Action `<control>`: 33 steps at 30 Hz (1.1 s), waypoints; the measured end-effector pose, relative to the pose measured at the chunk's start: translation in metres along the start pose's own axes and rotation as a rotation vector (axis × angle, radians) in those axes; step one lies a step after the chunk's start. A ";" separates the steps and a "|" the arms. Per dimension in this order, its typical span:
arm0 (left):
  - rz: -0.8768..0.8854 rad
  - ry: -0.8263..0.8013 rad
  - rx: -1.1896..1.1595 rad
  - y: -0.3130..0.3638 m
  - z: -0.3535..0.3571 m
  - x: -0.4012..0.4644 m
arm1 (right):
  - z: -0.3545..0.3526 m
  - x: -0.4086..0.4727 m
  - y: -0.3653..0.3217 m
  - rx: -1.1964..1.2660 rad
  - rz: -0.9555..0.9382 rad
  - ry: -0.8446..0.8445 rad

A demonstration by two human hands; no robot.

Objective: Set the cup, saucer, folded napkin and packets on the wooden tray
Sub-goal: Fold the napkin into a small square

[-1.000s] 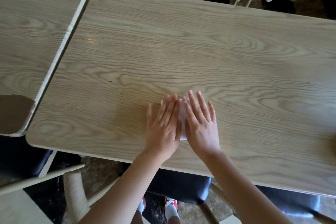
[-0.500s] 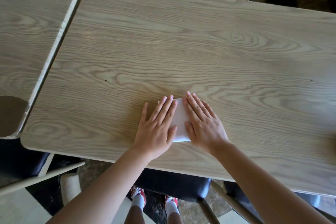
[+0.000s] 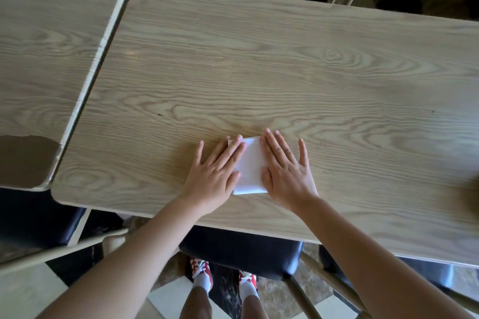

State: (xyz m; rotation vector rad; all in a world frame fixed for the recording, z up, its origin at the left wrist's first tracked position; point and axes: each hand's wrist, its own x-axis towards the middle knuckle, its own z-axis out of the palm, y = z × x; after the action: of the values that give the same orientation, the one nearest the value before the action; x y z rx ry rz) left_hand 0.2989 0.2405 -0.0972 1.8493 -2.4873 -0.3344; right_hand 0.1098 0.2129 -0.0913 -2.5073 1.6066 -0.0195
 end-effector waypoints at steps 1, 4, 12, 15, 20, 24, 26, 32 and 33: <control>-0.078 0.015 -0.046 0.007 0.000 -0.002 | -0.001 -0.001 -0.002 -0.002 0.014 0.005; -0.316 0.105 -0.210 0.028 -0.002 -0.013 | -0.002 -0.007 -0.013 0.023 0.100 0.038; -0.688 0.169 -0.540 0.047 -0.019 -0.032 | -0.019 -0.020 -0.022 0.129 0.426 0.020; -0.743 0.168 -0.690 0.046 -0.024 -0.023 | -0.020 -0.025 -0.024 0.142 0.484 0.010; -0.766 0.035 -0.827 0.048 -0.026 -0.023 | -0.015 -0.034 -0.031 0.306 0.607 -0.003; -0.762 0.120 -0.988 0.058 -0.030 -0.030 | -0.018 -0.037 -0.043 0.439 0.660 -0.033; -0.781 0.175 -1.086 0.062 -0.037 -0.032 | -0.025 -0.039 -0.050 0.547 0.668 -0.053; -0.734 0.071 -1.297 0.054 -0.060 -0.038 | -0.047 -0.047 -0.055 0.817 0.750 0.000; -0.719 0.082 -1.324 0.054 -0.065 -0.039 | -0.051 -0.049 -0.055 0.861 0.742 0.003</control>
State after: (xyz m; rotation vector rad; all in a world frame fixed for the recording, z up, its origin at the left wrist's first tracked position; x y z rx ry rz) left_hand 0.2686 0.2819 -0.0190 1.7769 -0.8322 -1.3904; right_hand 0.1334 0.2725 -0.0292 -1.2200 1.8750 -0.4963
